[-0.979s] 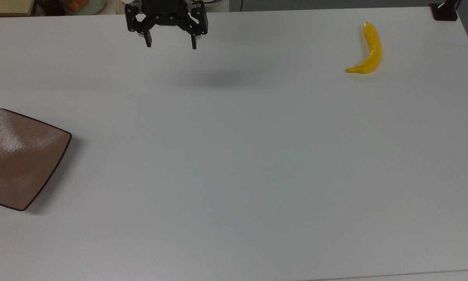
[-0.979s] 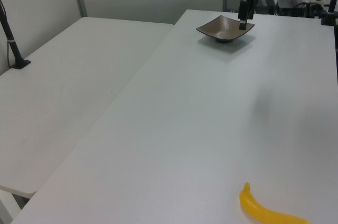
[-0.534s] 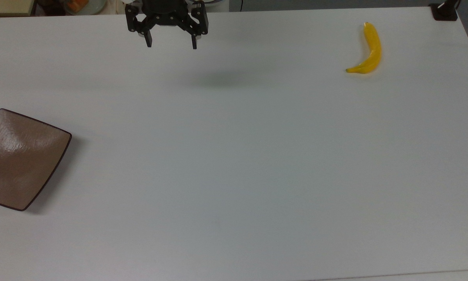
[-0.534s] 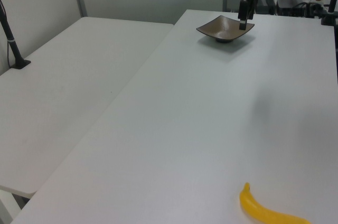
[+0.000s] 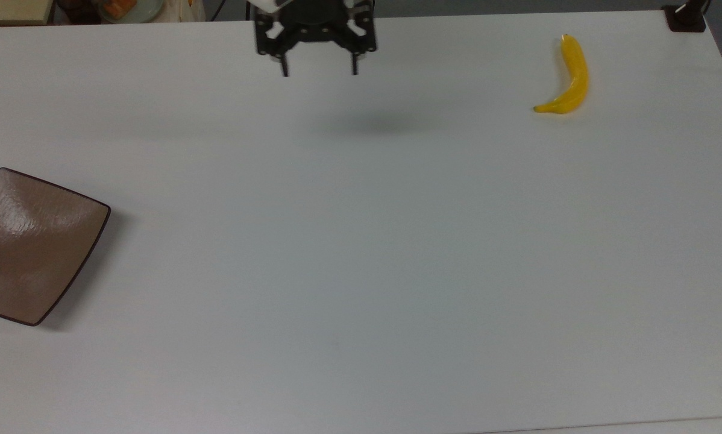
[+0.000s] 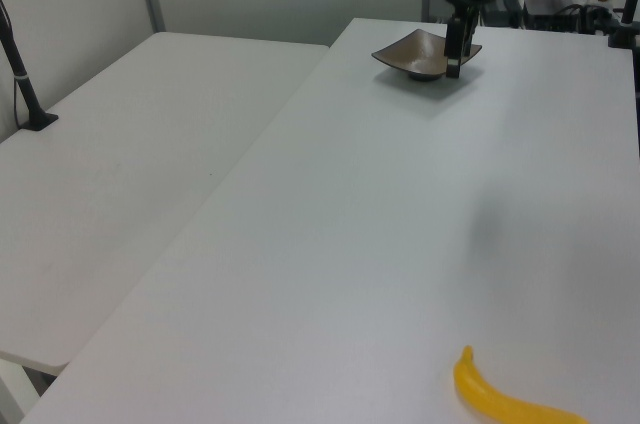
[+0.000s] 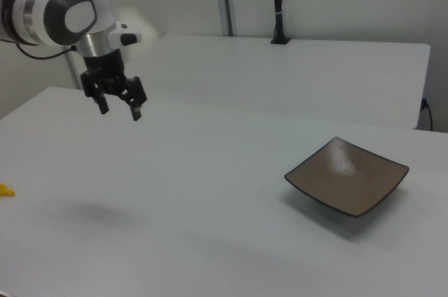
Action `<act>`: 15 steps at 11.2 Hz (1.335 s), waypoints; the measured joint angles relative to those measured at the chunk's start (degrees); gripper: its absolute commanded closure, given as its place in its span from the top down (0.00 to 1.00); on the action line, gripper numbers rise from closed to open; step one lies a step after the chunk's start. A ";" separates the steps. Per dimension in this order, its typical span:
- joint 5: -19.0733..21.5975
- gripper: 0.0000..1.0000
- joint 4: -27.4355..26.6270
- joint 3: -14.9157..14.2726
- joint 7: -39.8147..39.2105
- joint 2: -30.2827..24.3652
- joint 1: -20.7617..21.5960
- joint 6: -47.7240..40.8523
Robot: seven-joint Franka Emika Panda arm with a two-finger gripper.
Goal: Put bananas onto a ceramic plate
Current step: 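Move the open gripper over to the yellow banana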
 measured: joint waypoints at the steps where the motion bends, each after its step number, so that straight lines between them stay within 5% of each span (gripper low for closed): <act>1: 1.10 1.00 -0.17 1.07 1.30 0.15 0.67 0.00; 7: 6.05 1.00 -0.44 12.56 13.16 3.11 5.49 0.13; 11: 6.34 1.00 -5.58 23.61 32.43 5.23 9.46 10.64; 15: 6.34 1.00 -7.86 24.59 41.58 9.57 14.68 17.51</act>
